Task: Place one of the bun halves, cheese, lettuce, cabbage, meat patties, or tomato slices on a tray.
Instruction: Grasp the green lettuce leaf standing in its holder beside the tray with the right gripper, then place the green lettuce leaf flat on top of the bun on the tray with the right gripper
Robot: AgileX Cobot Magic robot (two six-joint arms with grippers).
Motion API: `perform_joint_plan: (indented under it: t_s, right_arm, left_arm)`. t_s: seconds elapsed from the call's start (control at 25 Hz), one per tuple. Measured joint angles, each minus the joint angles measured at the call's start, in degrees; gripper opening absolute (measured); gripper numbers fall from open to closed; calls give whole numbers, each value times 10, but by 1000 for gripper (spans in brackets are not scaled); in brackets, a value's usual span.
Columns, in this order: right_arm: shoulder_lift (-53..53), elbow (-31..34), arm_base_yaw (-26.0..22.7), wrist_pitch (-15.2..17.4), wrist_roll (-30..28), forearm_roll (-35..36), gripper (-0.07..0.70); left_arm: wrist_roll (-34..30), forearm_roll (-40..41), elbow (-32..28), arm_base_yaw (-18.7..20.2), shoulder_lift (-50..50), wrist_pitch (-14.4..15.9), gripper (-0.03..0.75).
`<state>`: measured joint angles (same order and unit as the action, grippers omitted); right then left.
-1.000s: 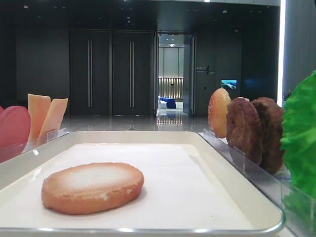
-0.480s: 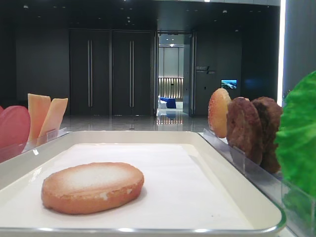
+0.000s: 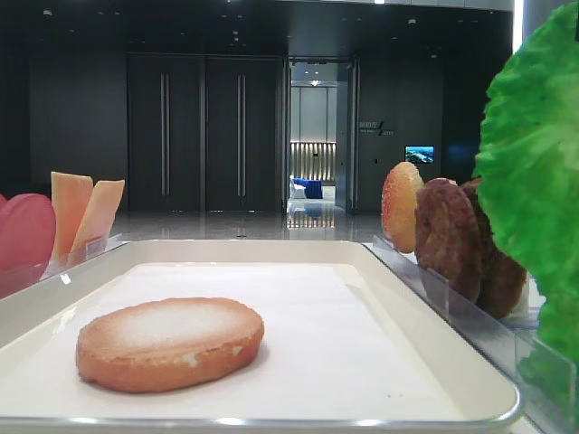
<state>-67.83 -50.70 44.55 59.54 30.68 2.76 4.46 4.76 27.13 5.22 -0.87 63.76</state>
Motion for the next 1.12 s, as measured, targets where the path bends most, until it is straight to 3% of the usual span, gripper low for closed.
perform_joint_plan:
  t_s: [0.72, 1.12]
  right_arm:
    - [0, -58, 6, 57, 2, 0, 15]
    - [0, -80, 6, 65, 2, 0, 15]
  left_arm:
    - [0, 0, 0, 0, 0, 0, 158]
    - [0, 0, 0, 0, 0, 0, 158]
